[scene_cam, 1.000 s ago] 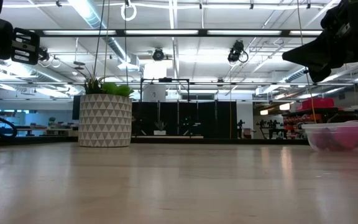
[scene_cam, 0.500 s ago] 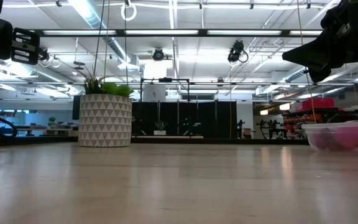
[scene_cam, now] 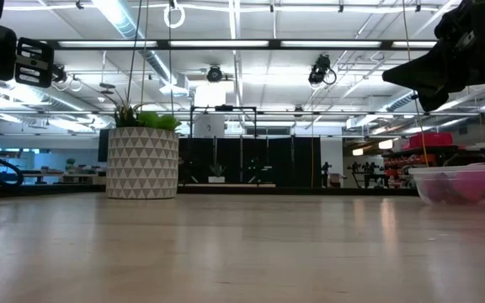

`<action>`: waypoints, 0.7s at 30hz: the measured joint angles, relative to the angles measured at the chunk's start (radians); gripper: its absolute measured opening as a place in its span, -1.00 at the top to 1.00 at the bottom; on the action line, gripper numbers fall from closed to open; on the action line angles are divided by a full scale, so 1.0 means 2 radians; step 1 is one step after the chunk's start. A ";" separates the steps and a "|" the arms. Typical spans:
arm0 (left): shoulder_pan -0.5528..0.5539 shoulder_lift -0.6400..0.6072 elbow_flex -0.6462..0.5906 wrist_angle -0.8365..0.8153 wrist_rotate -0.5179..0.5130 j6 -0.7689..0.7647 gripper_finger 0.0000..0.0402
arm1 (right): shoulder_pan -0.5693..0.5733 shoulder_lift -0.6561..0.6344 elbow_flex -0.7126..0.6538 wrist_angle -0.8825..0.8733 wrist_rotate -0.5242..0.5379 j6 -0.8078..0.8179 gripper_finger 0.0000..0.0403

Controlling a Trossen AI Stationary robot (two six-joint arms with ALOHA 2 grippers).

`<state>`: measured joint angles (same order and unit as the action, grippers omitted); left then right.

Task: Pick and placing Produce into tupperware
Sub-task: Return to Home Position

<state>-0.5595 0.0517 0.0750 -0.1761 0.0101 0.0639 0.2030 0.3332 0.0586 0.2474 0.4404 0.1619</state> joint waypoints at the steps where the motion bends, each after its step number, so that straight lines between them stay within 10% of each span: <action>1: 0.000 0.000 0.000 0.000 0.000 0.000 0.30 | 0.000 0.000 0.000 0.000 0.000 0.000 0.98; 21: 0.000 0.000 0.000 0.000 0.000 0.000 0.24 | 0.000 0.000 0.000 0.000 0.000 0.000 0.98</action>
<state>-0.5598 0.0517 0.0750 -0.1761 0.0101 0.0635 0.2028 0.3332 0.0586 0.2474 0.4404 0.1619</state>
